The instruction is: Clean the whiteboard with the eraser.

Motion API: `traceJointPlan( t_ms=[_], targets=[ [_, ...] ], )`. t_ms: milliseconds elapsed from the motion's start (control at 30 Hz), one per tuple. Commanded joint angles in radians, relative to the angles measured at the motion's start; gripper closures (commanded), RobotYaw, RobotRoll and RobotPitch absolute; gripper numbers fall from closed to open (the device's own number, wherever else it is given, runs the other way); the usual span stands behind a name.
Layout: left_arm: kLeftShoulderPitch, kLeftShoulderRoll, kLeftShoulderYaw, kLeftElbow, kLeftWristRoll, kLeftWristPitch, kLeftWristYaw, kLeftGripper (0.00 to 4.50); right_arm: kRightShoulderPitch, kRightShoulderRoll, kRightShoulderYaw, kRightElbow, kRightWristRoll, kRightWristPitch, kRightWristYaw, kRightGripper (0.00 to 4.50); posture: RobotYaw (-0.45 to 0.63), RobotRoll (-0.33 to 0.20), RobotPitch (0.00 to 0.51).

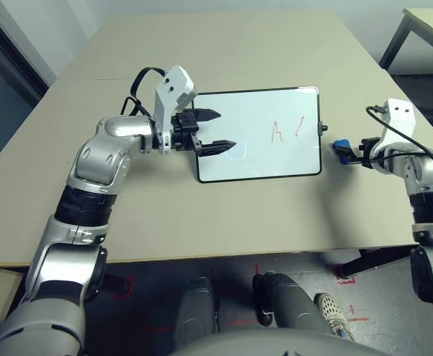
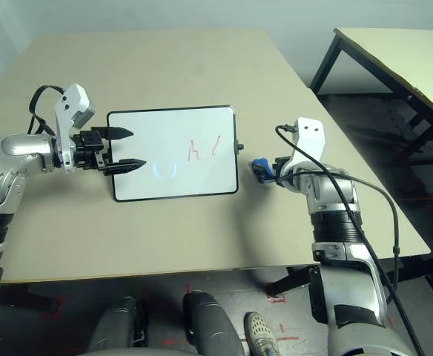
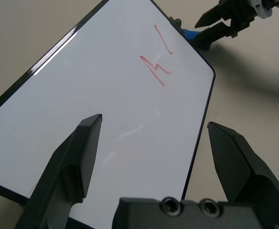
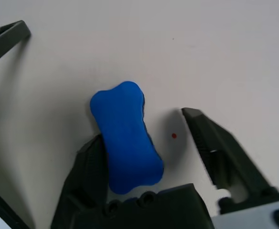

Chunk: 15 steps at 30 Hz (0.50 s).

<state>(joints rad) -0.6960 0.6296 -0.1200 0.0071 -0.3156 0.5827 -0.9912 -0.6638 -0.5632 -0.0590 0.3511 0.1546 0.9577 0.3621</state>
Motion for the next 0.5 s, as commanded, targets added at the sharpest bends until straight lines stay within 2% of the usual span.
traceJointPlan(
  t_ms=[33,167,200,500],
  targets=[
    [-0.003,-0.005,-0.004,0.005,0.004,0.007,0.003,0.0,0.009,0.008,0.002,0.015,-0.012,0.003,-0.005,2.33,-0.12,0.0,0.082],
    [-0.002,-0.007,-0.001,0.008,0.003,0.009,0.003,0.0,0.001,0.006,-0.007,0.009,-0.014,0.005,-0.018,3.52,-0.13,0.0,0.083],
    [-0.003,-0.007,0.0,0.009,0.003,0.009,0.004,0.0,-0.001,0.005,-0.009,0.006,-0.014,0.007,-0.02,3.68,-0.13,0.0,0.083],
    [-0.007,-0.018,-0.008,0.011,0.006,0.01,0.008,0.0,-0.031,-0.004,-0.04,-0.056,-0.016,-0.025,-0.06,3.75,-0.13,0.0,0.079]
  ],
)
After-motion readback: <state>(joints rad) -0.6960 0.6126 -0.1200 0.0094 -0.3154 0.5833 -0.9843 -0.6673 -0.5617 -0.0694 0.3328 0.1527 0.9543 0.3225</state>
